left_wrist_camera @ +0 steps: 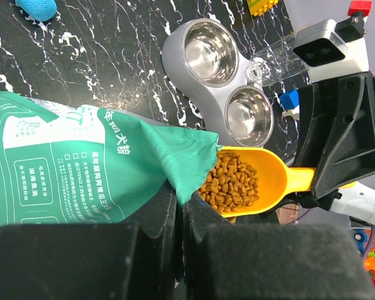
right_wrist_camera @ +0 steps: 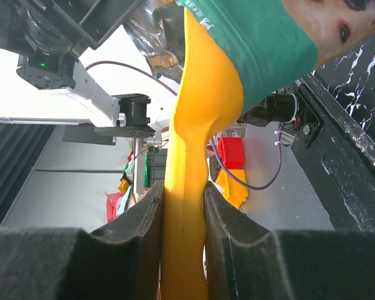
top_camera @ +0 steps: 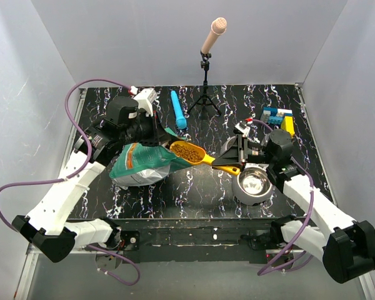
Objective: Serve the pet food
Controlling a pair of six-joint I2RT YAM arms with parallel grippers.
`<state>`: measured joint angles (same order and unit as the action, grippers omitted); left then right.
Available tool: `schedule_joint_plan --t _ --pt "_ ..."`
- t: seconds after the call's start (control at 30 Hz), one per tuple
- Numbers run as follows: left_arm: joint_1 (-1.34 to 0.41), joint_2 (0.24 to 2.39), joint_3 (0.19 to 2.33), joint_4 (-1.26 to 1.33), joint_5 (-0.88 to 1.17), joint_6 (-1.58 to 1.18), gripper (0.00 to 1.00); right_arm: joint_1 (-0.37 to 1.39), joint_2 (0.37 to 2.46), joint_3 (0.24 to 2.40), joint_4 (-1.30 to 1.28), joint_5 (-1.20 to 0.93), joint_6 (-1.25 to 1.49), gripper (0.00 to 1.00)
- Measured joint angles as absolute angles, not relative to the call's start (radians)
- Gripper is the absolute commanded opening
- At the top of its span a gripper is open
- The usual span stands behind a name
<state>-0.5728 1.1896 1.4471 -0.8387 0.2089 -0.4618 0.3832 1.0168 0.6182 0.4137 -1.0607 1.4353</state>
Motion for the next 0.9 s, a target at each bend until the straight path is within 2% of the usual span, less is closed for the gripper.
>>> schedule_joint_plan --t 0.33,0.57,0.9 --pt "-0.573 1.19 1.447 -0.839 0.214 -0.465 0.0 0.364 0.952 0.6 0.381 -1.056 1.458 0.01" --pt "-0.572 1.201 1.451 -0.838 0.222 -0.464 0.0 0.364 1.085 0.529 0.721 -1.077 1.675 0.01" --pt "-0.572 1.208 1.454 -0.838 0.228 -0.464 0.0 0.36 0.993 0.544 0.572 -1.061 1.618 0.01"
